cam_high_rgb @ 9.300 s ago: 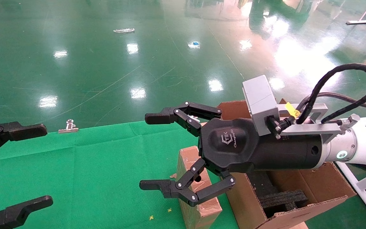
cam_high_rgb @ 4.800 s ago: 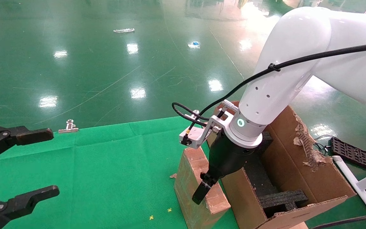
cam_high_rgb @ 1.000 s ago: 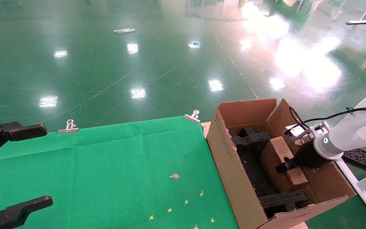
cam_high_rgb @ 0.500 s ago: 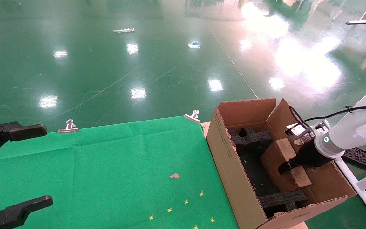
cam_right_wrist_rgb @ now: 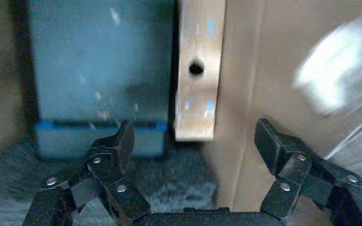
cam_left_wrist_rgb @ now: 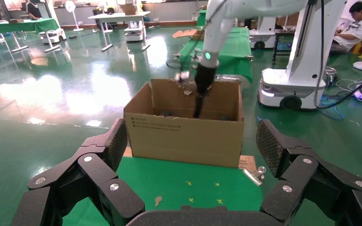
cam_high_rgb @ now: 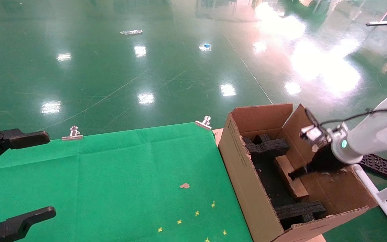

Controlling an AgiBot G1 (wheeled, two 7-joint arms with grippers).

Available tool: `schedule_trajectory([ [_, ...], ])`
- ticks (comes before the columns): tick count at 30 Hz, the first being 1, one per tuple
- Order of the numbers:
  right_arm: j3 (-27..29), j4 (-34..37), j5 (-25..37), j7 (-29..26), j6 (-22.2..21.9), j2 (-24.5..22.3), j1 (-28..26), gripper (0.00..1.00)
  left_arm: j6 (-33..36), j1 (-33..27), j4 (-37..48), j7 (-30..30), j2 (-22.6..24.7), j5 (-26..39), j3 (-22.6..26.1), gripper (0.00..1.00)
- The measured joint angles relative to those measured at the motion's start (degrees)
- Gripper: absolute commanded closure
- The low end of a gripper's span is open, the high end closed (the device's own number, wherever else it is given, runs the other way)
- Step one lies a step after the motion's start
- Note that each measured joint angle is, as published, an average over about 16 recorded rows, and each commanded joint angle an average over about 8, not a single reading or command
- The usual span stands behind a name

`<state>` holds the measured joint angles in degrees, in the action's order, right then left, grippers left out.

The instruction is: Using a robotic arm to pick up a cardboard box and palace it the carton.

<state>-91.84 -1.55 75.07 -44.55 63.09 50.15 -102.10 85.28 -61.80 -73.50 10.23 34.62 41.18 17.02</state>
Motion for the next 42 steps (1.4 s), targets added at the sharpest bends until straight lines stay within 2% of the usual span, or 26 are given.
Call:
schedule_trajectory([
  [14, 3.18, -4.57, -3.76, 9.53, 3.13, -4.72, -19.05, 0.00, -0.02, -0.01, 0.00, -0.02, -0.02, -0.03, 0.04, 0.00],
  [21, 5.02, -7.13, -5.68, 12.90, 3.68, -6.74, -24.02, 0.00, -0.03, -0.01, 0.01, -0.03, -0.02, -0.05, 0.06, 0.00],
  [29, 9.50, -11.46, -7.99, 14.79, 4.68, -7.97, -22.18, 0.00, -0.03, -0.01, 0.04, -0.05, -0.03, -0.07, 0.07, 0.00],
  [42, 23.48, -24.24, -13.37, 18.80, 8.43, -9.52, -9.08, 0.00, -0.03, -0.04, 0.07, -0.07, -0.03, -0.09, 0.12, 0.00],
])
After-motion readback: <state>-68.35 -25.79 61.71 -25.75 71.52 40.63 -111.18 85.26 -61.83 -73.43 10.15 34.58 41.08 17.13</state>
